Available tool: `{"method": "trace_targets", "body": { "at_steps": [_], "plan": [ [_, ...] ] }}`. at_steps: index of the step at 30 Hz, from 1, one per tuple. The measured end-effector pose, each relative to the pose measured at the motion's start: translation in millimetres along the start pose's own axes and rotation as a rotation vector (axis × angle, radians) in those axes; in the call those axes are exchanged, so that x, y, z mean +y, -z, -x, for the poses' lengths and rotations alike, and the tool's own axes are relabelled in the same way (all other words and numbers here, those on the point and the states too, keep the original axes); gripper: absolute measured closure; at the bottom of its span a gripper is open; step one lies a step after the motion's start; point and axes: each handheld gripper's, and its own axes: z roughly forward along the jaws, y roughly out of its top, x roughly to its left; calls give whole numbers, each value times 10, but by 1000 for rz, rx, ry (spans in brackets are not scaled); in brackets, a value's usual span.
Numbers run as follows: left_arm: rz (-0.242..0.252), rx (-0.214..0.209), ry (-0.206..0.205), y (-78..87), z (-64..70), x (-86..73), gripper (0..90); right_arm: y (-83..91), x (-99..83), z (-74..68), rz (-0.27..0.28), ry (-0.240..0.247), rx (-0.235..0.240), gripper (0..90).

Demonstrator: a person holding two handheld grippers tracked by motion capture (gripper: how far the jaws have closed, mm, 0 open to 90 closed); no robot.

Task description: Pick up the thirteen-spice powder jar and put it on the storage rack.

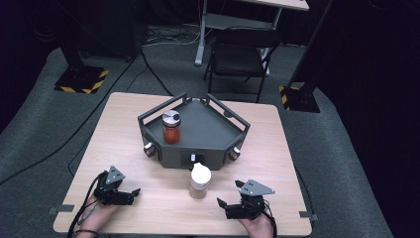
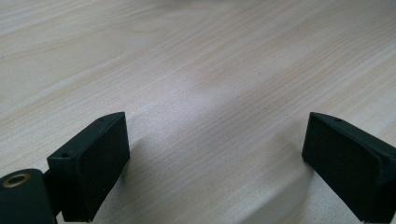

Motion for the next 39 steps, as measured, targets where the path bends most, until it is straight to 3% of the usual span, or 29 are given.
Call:
{"method": "trace_targets", "body": {
  "at_steps": [21,24,39],
  "plan": [
    [0,-1,-1,-1,-1,2,69,-268,245,-113,11,44,66,106],
    [0,-1,-1,-1,-1,1,69,-306,260,-78,18,26,91,107],
    [0,0,1,-9,11,8,68,-471,356,-126,18,33,92,141]
  ]
}}
